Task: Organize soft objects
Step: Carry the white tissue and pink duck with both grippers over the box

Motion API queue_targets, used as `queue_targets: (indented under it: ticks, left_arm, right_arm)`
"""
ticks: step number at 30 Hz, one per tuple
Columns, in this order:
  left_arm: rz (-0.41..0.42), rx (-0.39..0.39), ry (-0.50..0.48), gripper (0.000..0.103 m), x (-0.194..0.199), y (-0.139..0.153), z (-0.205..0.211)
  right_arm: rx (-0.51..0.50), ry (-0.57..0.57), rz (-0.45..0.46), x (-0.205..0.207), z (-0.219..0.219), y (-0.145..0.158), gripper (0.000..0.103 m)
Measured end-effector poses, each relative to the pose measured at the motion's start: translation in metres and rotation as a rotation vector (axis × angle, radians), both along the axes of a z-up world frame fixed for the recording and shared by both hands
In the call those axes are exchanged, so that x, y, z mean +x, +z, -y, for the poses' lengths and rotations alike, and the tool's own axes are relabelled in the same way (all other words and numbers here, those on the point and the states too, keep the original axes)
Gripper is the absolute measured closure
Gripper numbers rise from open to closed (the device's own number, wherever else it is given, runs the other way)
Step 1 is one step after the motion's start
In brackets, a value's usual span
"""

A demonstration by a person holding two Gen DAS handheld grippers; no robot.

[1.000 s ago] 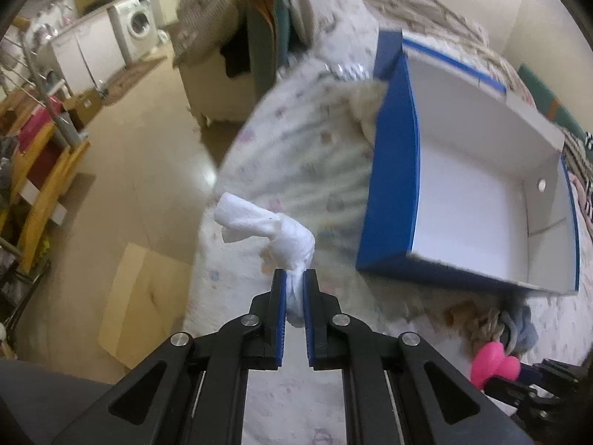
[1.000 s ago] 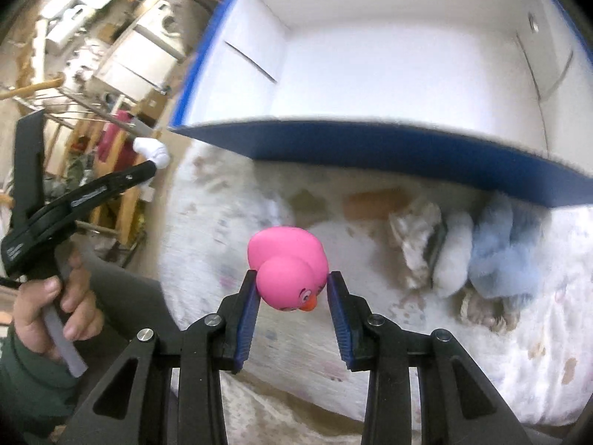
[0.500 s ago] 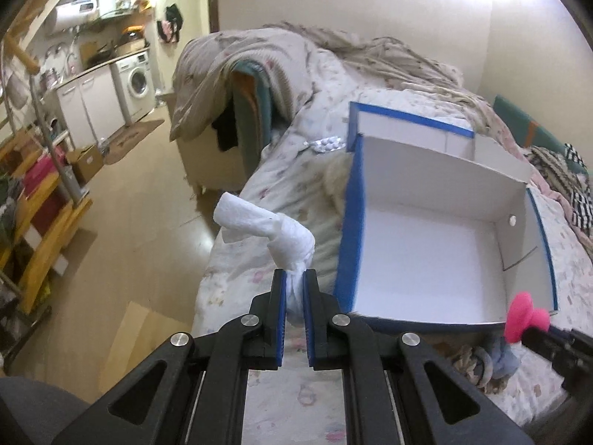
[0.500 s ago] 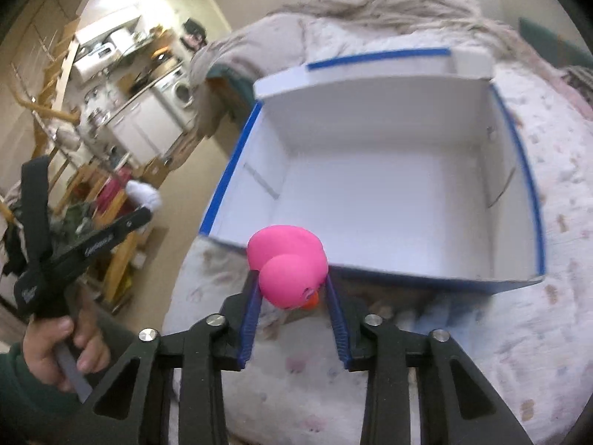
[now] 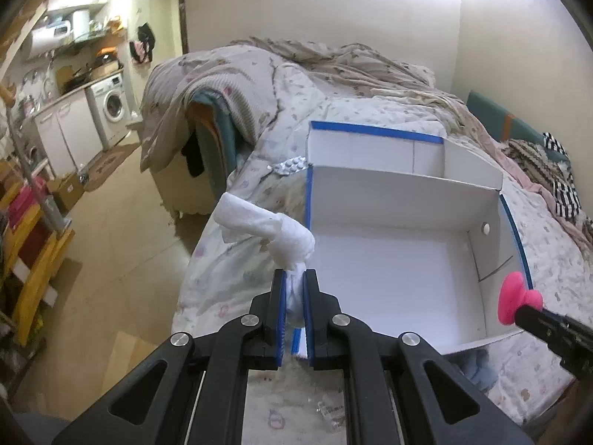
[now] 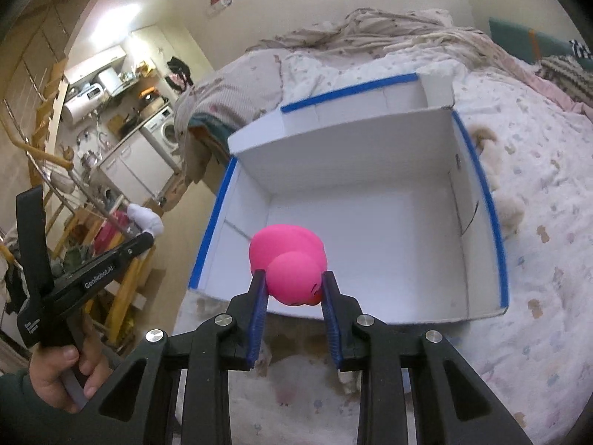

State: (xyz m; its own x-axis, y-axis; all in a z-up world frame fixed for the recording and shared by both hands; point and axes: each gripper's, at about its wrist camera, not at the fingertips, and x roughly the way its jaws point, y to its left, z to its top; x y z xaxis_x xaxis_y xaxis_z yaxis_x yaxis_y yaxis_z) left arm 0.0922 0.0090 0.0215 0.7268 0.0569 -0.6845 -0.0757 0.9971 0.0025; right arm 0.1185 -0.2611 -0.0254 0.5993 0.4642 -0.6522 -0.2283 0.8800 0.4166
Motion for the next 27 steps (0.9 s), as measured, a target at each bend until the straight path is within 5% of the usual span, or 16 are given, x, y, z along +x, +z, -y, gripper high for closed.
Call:
queue_targets:
  ticks: [12, 27]
  left_arm:
    - [-0.022, 0.042, -0.105, 0.095, 0.049, 0.0, 0.034]
    - [-0.152, 0.035, -0.172, 0.095, 0.091, -0.07, 0.056]
  right_arm:
    - [-0.023, -0.069, 0.032, 0.032, 0.016, 0.008, 0.073]
    - [-0.08, -0.073, -0.06, 0.09, 0.009, -0.028, 0.073]
